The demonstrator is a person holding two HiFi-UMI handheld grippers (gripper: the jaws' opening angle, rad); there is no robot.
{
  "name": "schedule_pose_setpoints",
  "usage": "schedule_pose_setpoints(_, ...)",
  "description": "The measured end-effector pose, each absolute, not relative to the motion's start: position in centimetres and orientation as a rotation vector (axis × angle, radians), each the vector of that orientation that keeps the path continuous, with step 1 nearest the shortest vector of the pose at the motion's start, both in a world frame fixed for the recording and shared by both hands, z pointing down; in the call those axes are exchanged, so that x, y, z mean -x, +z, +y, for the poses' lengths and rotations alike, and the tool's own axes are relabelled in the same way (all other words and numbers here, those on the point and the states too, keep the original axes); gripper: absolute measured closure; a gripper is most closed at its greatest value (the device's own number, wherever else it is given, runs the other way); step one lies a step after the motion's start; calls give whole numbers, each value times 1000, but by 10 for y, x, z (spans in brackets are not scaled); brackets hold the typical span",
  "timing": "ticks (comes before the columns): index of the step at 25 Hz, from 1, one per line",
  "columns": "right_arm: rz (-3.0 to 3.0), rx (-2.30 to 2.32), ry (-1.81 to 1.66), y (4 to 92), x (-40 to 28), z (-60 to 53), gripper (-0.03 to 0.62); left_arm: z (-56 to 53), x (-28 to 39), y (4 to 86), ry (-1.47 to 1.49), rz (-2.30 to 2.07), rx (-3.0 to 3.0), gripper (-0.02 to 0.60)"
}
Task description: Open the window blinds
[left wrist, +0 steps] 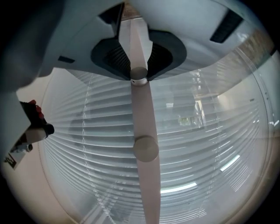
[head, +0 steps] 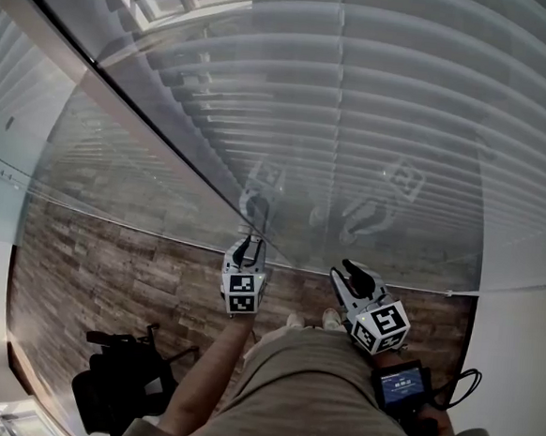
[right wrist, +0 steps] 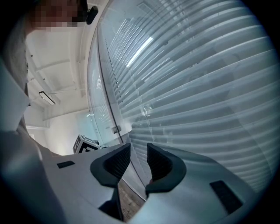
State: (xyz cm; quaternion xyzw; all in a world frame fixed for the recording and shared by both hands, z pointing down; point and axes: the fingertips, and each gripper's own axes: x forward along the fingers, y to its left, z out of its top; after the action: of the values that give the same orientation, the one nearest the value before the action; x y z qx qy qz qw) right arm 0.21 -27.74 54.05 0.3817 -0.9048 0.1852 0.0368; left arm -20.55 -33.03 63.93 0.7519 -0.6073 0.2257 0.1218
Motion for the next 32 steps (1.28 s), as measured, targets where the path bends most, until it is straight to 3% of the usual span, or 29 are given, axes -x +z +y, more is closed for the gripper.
schedule_pose_setpoints(13,-2782,-1144,576,539,-1,-279,470,-332,203,638,255,-1580,-2044,446)
schedule_pose_setpoints(32,-2789,-1148,567,542,-1,-272,470,-331,206,644,-87,-1395,-1901,446)
